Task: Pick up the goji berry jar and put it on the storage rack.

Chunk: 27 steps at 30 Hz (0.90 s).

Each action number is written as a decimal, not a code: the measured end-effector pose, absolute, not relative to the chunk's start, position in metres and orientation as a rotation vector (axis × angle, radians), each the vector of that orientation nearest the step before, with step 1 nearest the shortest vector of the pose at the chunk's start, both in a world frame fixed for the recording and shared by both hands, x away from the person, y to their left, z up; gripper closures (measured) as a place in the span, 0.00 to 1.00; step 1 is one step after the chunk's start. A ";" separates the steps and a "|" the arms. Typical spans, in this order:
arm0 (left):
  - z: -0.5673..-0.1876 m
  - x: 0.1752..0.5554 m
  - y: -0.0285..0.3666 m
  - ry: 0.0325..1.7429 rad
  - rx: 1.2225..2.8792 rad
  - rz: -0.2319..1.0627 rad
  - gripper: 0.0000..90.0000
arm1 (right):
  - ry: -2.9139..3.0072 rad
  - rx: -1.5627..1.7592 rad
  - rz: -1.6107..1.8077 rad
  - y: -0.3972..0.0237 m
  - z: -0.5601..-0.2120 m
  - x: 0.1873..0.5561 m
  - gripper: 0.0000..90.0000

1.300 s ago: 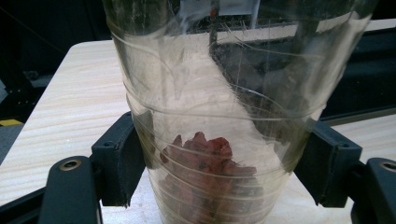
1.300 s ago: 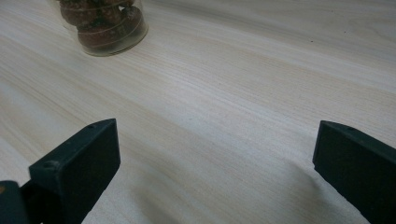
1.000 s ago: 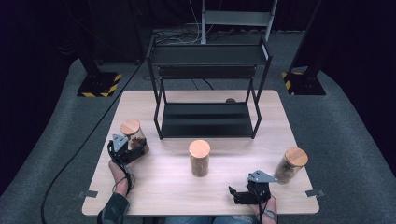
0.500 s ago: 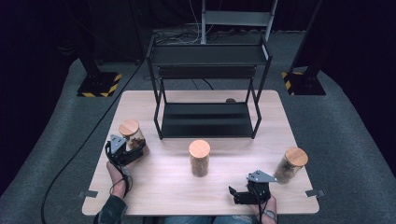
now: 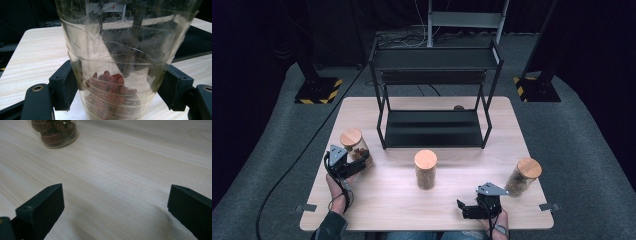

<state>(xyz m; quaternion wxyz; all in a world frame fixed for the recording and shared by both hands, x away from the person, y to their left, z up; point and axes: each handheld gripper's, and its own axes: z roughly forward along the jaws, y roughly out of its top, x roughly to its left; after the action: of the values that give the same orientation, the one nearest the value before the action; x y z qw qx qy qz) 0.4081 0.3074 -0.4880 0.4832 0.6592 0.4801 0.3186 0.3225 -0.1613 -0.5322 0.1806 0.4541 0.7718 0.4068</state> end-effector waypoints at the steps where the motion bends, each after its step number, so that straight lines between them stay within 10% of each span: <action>1: -0.488 0.408 0.307 1.167 1.607 0.777 0.27 | 2.180 1.284 1.150 -0.161 -0.532 0.322 0.00; 27: -0.478 0.398 0.298 1.100 1.622 0.744 0.27 | 2.181 1.286 1.145 -0.161 -0.532 0.323 0.00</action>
<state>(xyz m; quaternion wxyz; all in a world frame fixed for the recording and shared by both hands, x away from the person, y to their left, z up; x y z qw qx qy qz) 0.3976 0.2978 -0.4775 0.4990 0.6705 0.4547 0.3076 0.3227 -0.1612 -0.5323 0.1802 0.4553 0.7720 0.4053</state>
